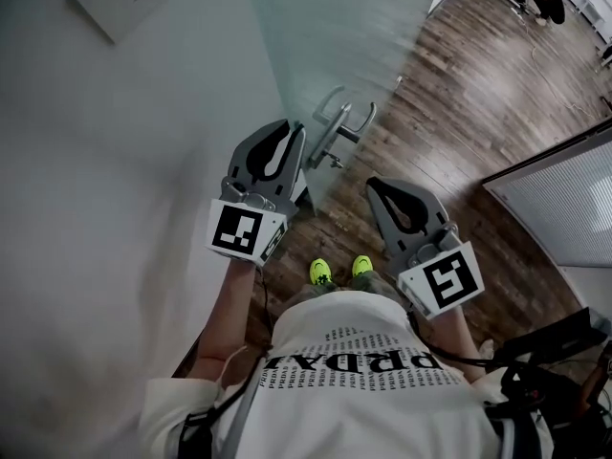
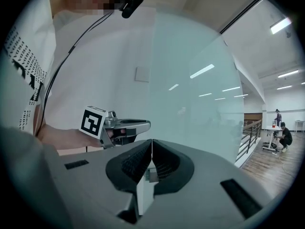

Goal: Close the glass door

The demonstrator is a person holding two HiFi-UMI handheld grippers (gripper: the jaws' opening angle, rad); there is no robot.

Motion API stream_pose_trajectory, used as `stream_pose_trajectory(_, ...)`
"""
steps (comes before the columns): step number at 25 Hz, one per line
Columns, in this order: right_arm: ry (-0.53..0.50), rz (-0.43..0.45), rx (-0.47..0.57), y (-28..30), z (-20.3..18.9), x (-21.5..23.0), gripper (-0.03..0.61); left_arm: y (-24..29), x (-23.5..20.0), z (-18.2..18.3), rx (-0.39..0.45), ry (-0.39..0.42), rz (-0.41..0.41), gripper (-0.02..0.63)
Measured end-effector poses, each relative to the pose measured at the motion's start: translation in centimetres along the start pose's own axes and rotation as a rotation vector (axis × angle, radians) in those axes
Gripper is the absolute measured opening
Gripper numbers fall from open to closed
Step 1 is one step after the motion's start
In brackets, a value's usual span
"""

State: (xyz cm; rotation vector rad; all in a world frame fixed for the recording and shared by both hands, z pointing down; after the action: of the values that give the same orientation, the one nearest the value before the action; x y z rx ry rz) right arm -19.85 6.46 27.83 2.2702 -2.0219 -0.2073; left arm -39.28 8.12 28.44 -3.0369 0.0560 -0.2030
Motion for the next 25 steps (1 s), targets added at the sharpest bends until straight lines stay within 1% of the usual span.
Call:
stream_pose_trajectory(4,-0.012,0.027,-0.002,0.3,0.4,1.1,-0.003,0.2,0.3,-0.2,-0.007,-0.014,0.021,0.037)
stream_pose_trajectory(8,-0.042,0.045,-0.01,2.0,0.7,2.1,-0.003,0.2,0.1,-0.7,-0.003,-0.019,0.022,0.037)
stream_pose_trajectory(12,-0.072,0.066,-0.006,3.5,0.8,2.6,-0.003,0.0,-0.2,-1.1,0.006,-0.031,-0.004,0.037)
stream_pose_trajectory(16,-0.064,0.08,-0.014,4.0,0.1,3.0,-0.003,-0.5,-0.1,-1.3,0.003,-0.037,-0.028,0.038)
stream_pose_trajectory(18,-0.05,0.096,-0.03,4.9,-1.0,3.9,-0.003,-0.2,-0.1,-2.1,-0.019,-0.043,-0.01,0.039)
stream_pose_trajectory(21,-0.028,0.118,-0.053,6.5,-1.9,5.3,-0.003,0.3,-0.3,-2.9,-0.053,-0.022,0.034,0.042)
stream_pose_trajectory(23,-0.028,0.114,-0.059,6.9,-1.9,5.7,-0.003,0.4,-0.1,-2.7,-0.064,-0.027,0.056,0.041)
stream_pose_trajectory(25,-0.026,0.097,-0.048,6.8,-1.9,6.0,-0.002,0.6,0.4,-2.6,-0.057,-0.045,0.067,0.041)
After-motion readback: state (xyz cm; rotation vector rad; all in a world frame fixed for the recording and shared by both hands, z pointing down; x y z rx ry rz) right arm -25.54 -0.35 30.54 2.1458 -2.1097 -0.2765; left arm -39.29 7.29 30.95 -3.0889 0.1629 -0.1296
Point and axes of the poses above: the fingertips, and each gripper's own axes: y forward along the fingers, x to its right, z out of its top, the point moved 7 cm from there along -y, backward along the fingers, and after that the axes turned 12 degrees about z, right-handed, at the moved point
